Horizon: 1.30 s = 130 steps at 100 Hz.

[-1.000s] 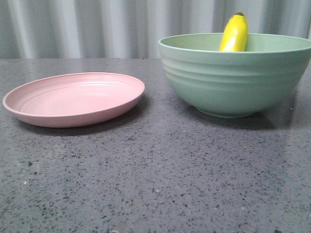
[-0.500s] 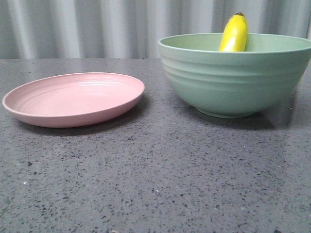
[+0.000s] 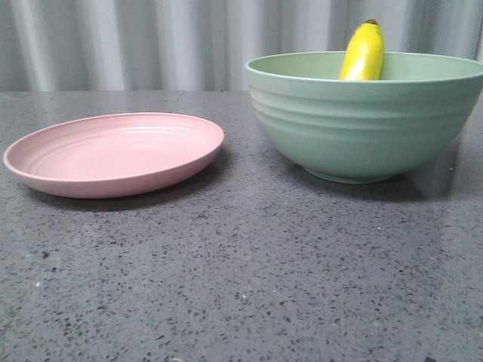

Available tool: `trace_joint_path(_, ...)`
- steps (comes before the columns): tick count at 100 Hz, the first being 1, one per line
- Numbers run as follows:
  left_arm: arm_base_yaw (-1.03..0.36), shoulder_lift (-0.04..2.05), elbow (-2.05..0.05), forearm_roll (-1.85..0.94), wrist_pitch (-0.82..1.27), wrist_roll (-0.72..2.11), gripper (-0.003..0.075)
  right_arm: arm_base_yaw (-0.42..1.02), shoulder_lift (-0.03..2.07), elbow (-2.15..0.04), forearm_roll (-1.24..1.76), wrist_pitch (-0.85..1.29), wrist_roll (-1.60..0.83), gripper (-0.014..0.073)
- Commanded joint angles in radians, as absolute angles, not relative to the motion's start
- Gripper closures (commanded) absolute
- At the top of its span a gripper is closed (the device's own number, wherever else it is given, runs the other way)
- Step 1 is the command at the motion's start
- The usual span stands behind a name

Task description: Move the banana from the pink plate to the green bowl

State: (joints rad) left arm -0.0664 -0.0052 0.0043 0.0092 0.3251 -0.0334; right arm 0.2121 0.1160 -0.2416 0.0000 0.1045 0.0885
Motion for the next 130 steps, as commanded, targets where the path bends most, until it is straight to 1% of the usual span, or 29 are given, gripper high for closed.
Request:
trace_joint_path(1,-0.065,-0.032,0.014,0.000,0.253,-0.033,0.0741,0.208,0.125,-0.268,-0.011,0.030,0.083,0.0661)
trace_joint_path(52,-0.065,-0.032,0.014,0.000,0.253,-0.033,0.0741,0.208,0.123,-0.267,-0.011,0.030,0.083,0.0661)
trace_joint_path(64,-0.065,-0.032,0.014,0.000,0.253,-0.033,0.0741,0.190,0.118,-0.226,-0.011,0.000,0.083,0.0661)
trace_joint_path(75,-0.065,-0.032,0.014,0.000,0.253,-0.033,0.0741,0.141,0.118,-0.148,-0.011,-0.088,0.083,0.0661)
trace_joint_path(96,-0.065,-0.032,0.014,0.000,0.253,-0.033,0.0741,-0.001,0.106,0.038,0.006,-0.390,0.085,0.0661)
trace_joint_path(99,-0.065,-0.032,0.014,0.000,0.253,-0.033,0.0741,-0.017,0.094,0.032,0.000,-0.326,0.091,0.0661)
trace_joint_path(108,-0.065,-0.032,0.014,0.000,0.253,-0.033,0.0741,-0.057,0.041,0.035,0.000,-0.234,0.091,0.0661)
trace_joint_path(116,-0.065,-0.032,0.014,0.000,0.253,-0.033,0.0741,-0.082,-0.033,0.035,0.000,-0.082,0.091,0.0661)
trace_joint_path(130,-0.065,-0.032,0.014,0.000,0.252,-0.033,0.0741,-0.112,-0.028,0.035,0.000,0.103,0.091,0.0661)
